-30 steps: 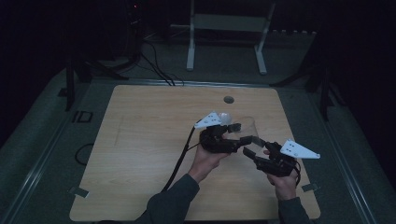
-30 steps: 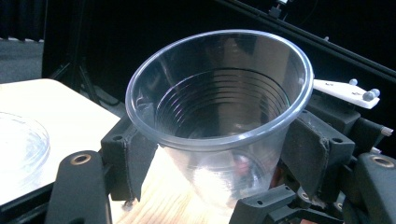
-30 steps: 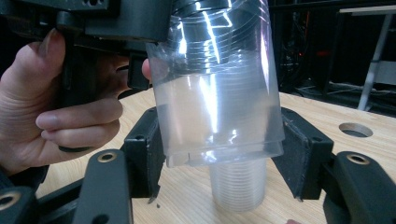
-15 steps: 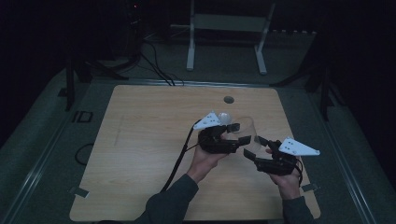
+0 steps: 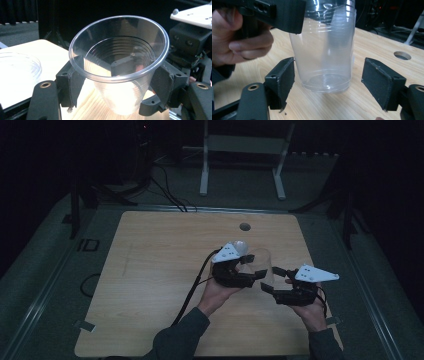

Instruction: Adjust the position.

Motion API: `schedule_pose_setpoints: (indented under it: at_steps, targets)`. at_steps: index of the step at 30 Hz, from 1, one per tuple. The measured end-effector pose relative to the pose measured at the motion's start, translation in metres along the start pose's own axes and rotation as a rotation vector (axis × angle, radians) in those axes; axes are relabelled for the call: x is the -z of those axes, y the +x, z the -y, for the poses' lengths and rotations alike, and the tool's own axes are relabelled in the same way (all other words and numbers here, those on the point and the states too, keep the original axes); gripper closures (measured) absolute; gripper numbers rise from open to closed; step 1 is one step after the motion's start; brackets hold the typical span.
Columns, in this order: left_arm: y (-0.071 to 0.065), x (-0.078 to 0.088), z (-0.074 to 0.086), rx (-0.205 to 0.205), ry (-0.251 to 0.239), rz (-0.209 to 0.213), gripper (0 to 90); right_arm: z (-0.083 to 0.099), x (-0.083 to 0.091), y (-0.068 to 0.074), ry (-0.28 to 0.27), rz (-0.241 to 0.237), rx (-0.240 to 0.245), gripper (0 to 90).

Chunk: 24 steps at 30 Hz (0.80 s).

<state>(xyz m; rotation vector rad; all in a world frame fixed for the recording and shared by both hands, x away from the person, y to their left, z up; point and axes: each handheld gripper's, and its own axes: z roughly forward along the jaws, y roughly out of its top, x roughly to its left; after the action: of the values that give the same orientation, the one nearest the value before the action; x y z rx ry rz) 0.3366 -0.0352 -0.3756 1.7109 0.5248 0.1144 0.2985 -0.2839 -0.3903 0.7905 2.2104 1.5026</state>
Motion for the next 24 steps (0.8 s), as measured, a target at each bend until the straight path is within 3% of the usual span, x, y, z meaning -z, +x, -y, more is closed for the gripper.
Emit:
schedule_pose_setpoints:
  at_steps: [9,17,24]
  targets:
    - [-0.003,0.0,0.001,-0.059,0.056,-0.039,30.9,-0.003,-0.004,0.001,0.052,-0.021,0.028,30.9]
    - [-0.011,-0.003,0.004,-0.152,0.12,-0.085,31.1,-0.005,-0.013,0.004,0.094,-0.036,0.045,30.0]
    - [-0.012,-0.003,0.003,-0.15,0.118,-0.08,30.6,-0.003,-0.021,0.007,0.115,-0.031,0.053,36.8]
